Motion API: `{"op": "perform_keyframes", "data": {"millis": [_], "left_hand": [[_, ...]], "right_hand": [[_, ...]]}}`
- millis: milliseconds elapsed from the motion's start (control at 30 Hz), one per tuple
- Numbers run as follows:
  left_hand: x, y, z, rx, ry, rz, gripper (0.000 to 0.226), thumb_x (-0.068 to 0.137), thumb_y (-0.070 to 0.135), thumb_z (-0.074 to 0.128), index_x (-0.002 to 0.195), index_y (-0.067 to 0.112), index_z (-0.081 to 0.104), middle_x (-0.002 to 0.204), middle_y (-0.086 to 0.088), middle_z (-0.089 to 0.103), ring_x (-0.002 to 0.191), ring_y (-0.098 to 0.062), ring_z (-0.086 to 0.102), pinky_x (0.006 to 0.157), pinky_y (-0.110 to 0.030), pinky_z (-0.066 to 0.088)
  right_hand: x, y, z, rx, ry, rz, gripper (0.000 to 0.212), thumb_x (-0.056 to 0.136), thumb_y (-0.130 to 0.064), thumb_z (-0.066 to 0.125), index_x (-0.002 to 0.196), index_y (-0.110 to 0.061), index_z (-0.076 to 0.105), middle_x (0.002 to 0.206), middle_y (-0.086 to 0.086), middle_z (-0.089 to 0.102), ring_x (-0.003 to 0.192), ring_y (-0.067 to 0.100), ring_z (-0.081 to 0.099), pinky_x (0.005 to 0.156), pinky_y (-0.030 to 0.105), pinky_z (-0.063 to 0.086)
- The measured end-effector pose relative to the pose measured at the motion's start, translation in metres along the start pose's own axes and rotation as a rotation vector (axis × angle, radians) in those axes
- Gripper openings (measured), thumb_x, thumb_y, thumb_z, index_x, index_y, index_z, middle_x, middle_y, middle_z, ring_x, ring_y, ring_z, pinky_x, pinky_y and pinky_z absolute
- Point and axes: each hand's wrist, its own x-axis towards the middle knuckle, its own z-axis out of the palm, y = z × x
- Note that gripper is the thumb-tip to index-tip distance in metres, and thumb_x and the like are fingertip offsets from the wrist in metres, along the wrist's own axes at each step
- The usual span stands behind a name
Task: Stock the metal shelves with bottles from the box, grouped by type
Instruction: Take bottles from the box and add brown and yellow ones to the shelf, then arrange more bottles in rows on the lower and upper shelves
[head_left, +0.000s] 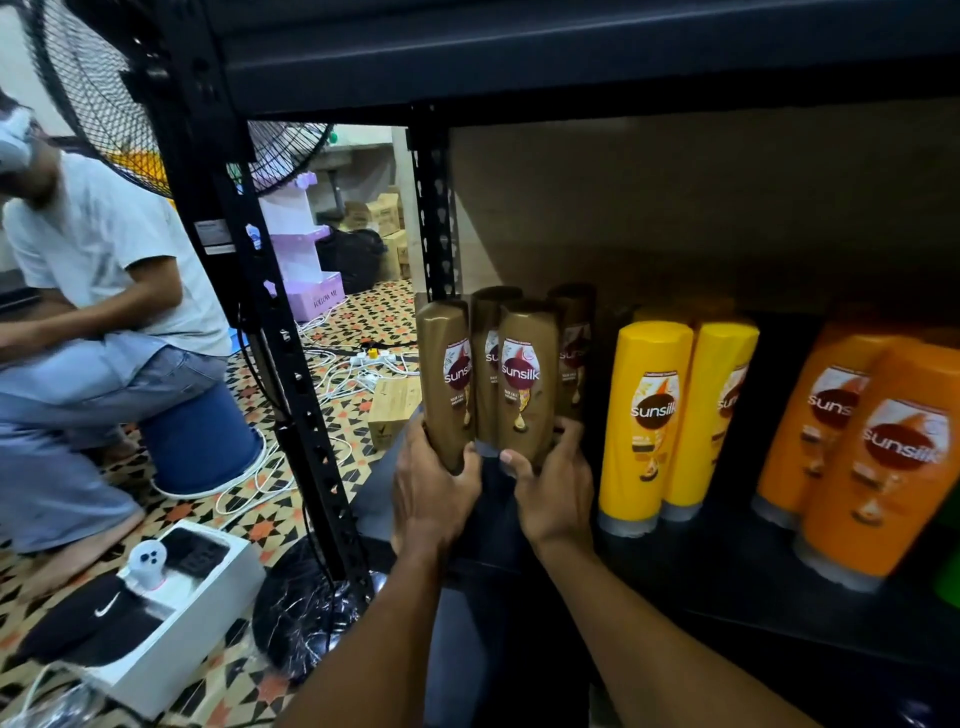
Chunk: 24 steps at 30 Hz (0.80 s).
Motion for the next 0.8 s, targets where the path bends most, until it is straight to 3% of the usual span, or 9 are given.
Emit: {"op": "perform_keyframes", "data": {"millis": [100, 233, 367, 533, 800], "left_hand": [[0.0002, 0.0004, 0.0001, 0.007, 0.001, 0.012, 0.057, 0.087, 0.032, 0.075, 0.135, 0.019, 0.049, 0.116, -0.002, 0.065, 0.102, -0.022, 0.063, 0.086, -0.035, 0.054], [0.0000, -0.0007, 0.0008, 0.050, -0.015, 0.028, 0.052, 0.090, 0.034, 0.073, 0.134, 0.019, 0.049, 0.119, -0.001, 0.063, 0.100, -0.017, 0.056, 0.083, -0.027, 0.043], [-0.0003, -0.0015, 0.0007, 0.065, -0.023, 0.049, 0.051, 0.093, 0.036, 0.071, 0.134, 0.017, 0.049, 0.124, -0.004, 0.062, 0.111, -0.025, 0.059, 0.089, -0.035, 0.049], [-0.0012, -0.0017, 0.0007, 0.050, -0.015, 0.064, 0.049, 0.093, 0.034, 0.072, 0.134, 0.017, 0.050, 0.123, -0.004, 0.063, 0.111, -0.024, 0.059, 0.088, -0.031, 0.046], [0.0006, -0.0042, 0.0018, 0.051, -0.027, 0.058, 0.049, 0.092, 0.035, 0.072, 0.133, 0.016, 0.052, 0.122, -0.005, 0.063, 0.110, -0.025, 0.059, 0.093, -0.040, 0.052]], "right_hand": [[0.0006, 0.0005, 0.0000, -0.038, -0.004, -0.009, 0.059, 0.088, -0.029, 0.074, 0.135, -0.016, 0.041, 0.130, 0.009, 0.060, 0.117, 0.027, 0.059, 0.084, 0.026, 0.041], [0.0018, 0.0022, 0.0032, -0.103, 0.036, -0.047, 0.060, 0.087, -0.029, 0.076, 0.135, -0.015, 0.042, 0.132, 0.010, 0.054, 0.119, 0.028, 0.055, 0.093, 0.034, 0.045], [0.0031, 0.0031, 0.0058, -0.182, 0.066, -0.051, 0.062, 0.086, -0.030, 0.075, 0.136, -0.014, 0.042, 0.135, 0.012, 0.047, 0.123, 0.029, 0.051, 0.098, 0.039, 0.046], [0.0039, 0.0043, 0.0079, -0.179, 0.073, -0.061, 0.064, 0.085, -0.027, 0.076, 0.138, -0.014, 0.042, 0.137, 0.010, 0.048, 0.126, 0.027, 0.050, 0.102, 0.041, 0.046], [0.0033, 0.0027, 0.0062, -0.181, 0.035, -0.040, 0.067, 0.090, -0.029, 0.072, 0.144, -0.015, 0.036, 0.142, 0.010, 0.046, 0.129, 0.027, 0.049, 0.100, 0.036, 0.044]]}}
